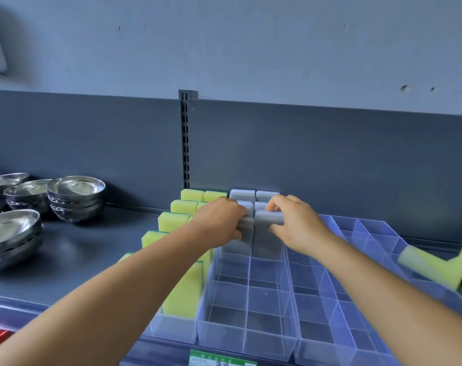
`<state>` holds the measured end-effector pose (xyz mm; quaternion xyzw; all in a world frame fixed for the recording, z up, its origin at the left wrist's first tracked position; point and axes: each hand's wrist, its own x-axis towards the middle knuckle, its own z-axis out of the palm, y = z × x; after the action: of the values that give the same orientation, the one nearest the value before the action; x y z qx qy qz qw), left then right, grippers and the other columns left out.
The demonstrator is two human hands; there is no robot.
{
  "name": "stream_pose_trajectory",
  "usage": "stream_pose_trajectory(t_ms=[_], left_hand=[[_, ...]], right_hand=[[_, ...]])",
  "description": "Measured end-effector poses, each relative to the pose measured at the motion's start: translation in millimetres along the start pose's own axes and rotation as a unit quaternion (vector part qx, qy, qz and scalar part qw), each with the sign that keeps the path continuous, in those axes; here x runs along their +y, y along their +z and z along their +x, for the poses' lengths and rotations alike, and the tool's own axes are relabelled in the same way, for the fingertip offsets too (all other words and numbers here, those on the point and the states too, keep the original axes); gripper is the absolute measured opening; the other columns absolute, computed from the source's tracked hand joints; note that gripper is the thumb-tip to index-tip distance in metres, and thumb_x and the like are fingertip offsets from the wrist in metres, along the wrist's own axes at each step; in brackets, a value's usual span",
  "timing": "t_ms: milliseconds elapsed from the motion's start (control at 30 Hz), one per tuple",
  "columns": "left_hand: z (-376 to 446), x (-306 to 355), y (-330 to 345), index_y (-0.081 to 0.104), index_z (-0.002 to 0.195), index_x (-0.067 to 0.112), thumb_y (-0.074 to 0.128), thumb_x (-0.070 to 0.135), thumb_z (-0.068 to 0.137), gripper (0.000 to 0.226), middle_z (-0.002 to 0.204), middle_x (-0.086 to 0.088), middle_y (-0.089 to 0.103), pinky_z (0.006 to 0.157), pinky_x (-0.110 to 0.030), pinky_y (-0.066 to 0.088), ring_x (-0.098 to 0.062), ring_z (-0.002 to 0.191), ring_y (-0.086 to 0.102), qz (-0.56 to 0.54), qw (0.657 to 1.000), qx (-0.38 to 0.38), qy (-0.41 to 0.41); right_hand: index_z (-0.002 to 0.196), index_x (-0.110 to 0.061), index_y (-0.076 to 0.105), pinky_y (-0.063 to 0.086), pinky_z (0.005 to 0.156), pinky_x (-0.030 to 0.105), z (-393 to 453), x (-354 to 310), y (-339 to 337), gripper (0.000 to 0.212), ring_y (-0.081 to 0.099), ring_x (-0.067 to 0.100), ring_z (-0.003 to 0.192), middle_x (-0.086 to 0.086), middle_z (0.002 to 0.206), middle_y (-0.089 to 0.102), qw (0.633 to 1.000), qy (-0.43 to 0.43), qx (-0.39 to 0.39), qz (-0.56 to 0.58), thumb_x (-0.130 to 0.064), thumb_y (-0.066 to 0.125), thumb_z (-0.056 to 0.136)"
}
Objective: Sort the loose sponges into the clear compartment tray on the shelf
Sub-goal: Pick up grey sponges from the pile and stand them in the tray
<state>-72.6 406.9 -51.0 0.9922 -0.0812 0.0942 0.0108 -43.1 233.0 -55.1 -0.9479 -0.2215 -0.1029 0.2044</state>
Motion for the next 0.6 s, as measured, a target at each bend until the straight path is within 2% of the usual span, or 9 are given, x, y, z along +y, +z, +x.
stream_pose_trajectory(t_ms=[133,267,333,433,500,600], left_hand=[[3.2,-0.1,1.9,0.060,0.096,0.015,0.064,0.028,0.084,0.017,0.103,-0.005,0.061,0.066,-0.031,0.038,-0.025,0.096,0.053,0.019,1.000,-0.017,-0.010],[2.0,2.7,-0.5,0.055,0.085,0.019,0.064,0.027,0.085,0.013,0.091,-0.003,0.056,0.064,-0.030,0.037,-0.022,0.083,0.046,0.021,0.999,-0.027,-0.022],[1.2,3.9,-0.7,0.057,0.088,0.018,0.064,0.028,0.085,0.013,0.092,-0.003,0.056,0.064,-0.030,0.036,-0.023,0.088,0.049,0.022,0.999,-0.027,-0.026],[-0.3,4.8,-0.8,0.058,0.104,0.013,0.064,0.033,0.085,0.028,0.111,-0.004,0.058,0.069,-0.032,0.039,-0.023,0.107,0.049,0.032,0.999,-0.020,-0.019],[-3.4,6.8,-3.3,0.055,0.111,0.013,0.064,0.035,0.084,0.036,0.118,-0.004,0.056,0.074,-0.033,0.042,-0.023,0.114,0.046,0.029,1.000,-0.001,-0.010],[-8.0,16.5,-8.5,0.052,0.112,0.013,0.066,0.040,0.083,0.042,0.122,-0.003,0.055,0.087,-0.033,0.043,-0.023,0.118,0.046,0.018,0.999,0.034,0.006]], right_hand=[[0.107,-0.021,0.052,0.043,0.076,0.031,1.6,2.7,12.8,0.024,0.054,0.025,0.098,-0.002,0.119,0.050,0.999,-0.004,-0.028,-0.018,-0.019,0.062,0.086],[0.110,-0.021,0.053,0.044,0.079,0.032,3.6,2.4,14.2,0.026,0.054,0.026,0.102,-0.001,0.122,0.050,0.999,0.008,-0.034,-0.019,-0.020,0.062,0.086],[0.112,-0.022,0.053,0.045,0.081,0.032,3.7,1.4,12.1,0.029,0.053,0.026,0.103,-0.001,0.123,0.049,0.999,0.011,-0.041,-0.018,-0.021,0.063,0.085],[0.126,-0.025,0.048,0.045,0.086,0.033,-2.7,-0.4,6.0,0.043,0.050,0.024,0.109,-0.002,0.130,0.044,0.998,0.012,-0.051,-0.016,-0.025,0.063,0.085],[0.135,-0.025,0.041,0.044,0.091,0.035,-10.7,-1.8,-1.3,0.053,0.045,0.022,0.119,-0.004,0.138,0.039,0.999,0.011,-0.045,-0.022,-0.028,0.061,0.086],[0.138,-0.024,0.036,0.041,0.093,0.034,-26.6,-1.3,-14.0,0.056,0.036,0.020,0.129,-0.006,0.144,0.036,0.998,0.006,-0.034,-0.054,-0.031,0.059,0.087]])
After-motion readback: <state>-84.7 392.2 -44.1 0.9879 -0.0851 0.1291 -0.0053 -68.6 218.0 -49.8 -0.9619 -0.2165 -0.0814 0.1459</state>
